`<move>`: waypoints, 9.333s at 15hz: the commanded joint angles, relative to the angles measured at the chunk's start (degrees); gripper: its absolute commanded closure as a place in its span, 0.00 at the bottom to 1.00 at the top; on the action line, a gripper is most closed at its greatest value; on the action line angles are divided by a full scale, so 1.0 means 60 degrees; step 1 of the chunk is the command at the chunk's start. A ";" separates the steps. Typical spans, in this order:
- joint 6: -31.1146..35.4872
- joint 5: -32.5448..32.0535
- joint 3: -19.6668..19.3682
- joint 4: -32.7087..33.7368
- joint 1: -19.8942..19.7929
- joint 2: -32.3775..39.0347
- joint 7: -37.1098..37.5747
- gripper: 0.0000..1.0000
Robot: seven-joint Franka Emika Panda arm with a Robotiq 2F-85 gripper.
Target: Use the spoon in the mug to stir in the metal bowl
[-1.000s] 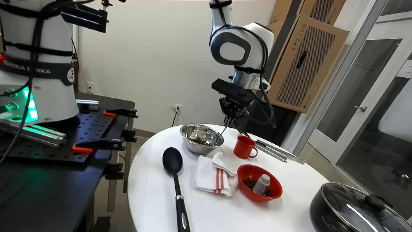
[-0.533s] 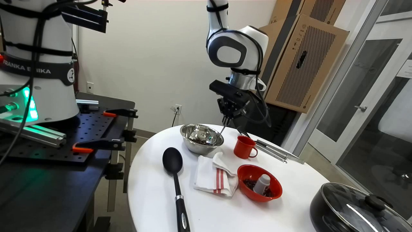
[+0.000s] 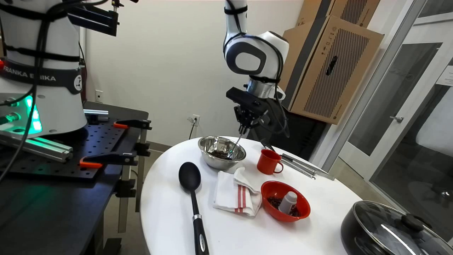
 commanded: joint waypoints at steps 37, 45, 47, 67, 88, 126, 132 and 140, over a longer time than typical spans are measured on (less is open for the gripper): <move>0.1032 -0.1068 -0.0243 -0.1177 -0.0035 -0.0967 -0.0104 0.99; 0.0891 -0.0858 0.0377 -0.1152 -0.0111 -0.0717 -0.0081 0.99; 0.0806 -0.0834 0.0510 -0.1162 -0.0157 -0.0637 -0.0119 0.99; 0.0517 -0.1186 -0.0072 -0.1674 -0.0355 -0.1434 -0.0220 0.99; 0.2299 -0.1603 0.0833 -0.1905 -0.0578 -0.0714 0.0369 0.99; 0.1061 -0.0787 0.0334 0.1158 -0.0703 -0.0645 0.1950 0.99; 0.1309 -0.1219 -0.0256 0.2012 0.0154 0.0125 0.2871 0.99; 0.1314 -0.2464 -0.1205 0.2828 0.0931 0.0843 0.4342 0.99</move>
